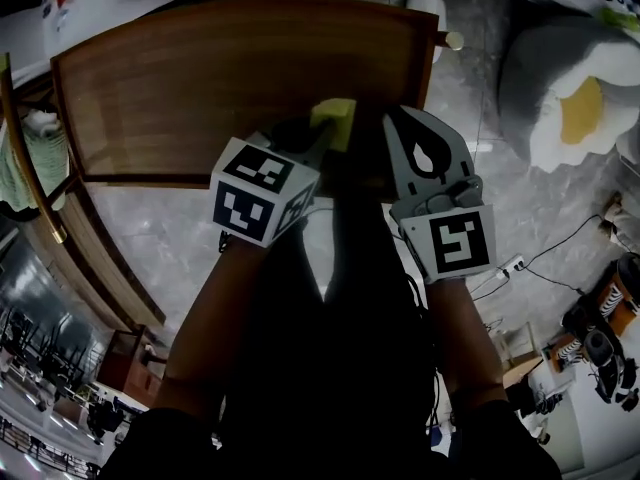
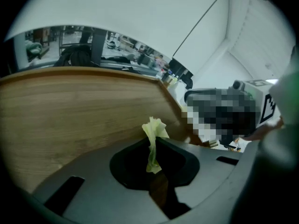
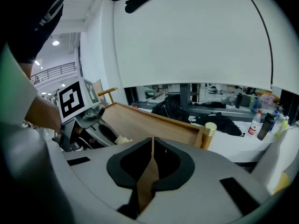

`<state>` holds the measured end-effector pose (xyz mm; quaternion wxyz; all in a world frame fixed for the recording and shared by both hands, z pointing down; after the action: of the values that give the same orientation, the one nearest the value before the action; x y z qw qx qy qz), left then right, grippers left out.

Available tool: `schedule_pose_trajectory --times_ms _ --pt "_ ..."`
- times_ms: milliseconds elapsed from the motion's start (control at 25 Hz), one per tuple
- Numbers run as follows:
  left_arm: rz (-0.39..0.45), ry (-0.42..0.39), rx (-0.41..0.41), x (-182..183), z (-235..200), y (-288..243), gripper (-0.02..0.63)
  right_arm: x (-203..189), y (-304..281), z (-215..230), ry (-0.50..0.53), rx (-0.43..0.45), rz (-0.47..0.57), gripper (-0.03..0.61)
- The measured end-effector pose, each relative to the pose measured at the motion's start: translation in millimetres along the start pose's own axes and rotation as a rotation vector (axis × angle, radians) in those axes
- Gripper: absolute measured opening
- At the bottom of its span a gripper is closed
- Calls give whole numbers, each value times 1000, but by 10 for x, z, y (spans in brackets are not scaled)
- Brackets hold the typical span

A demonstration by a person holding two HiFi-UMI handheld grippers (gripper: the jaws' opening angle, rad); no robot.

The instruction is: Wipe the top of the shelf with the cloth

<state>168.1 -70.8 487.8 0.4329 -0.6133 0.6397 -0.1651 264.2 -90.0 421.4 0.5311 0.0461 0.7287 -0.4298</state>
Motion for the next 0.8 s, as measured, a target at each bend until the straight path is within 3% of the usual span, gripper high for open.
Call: schedule_pose_trajectory --times_ms 520,800 --pt "56 59 181 -211 -1501 1126 35 587 -913 -1013 1 131 -6 26" --pt "79 79 267 -289 -2275 1734 35 870 -1334 -1458 10 146 9 26"
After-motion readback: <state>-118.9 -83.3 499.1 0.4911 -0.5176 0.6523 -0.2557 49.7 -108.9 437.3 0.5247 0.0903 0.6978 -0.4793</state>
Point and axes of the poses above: the fingertips, and each gripper's own axes: y backward along the fingers, z to its right, x out of its top, the point moved 3 cm from there along y, backward along the fingers, and after that the axes turned 12 degrees about y, right-handed, at the moved point
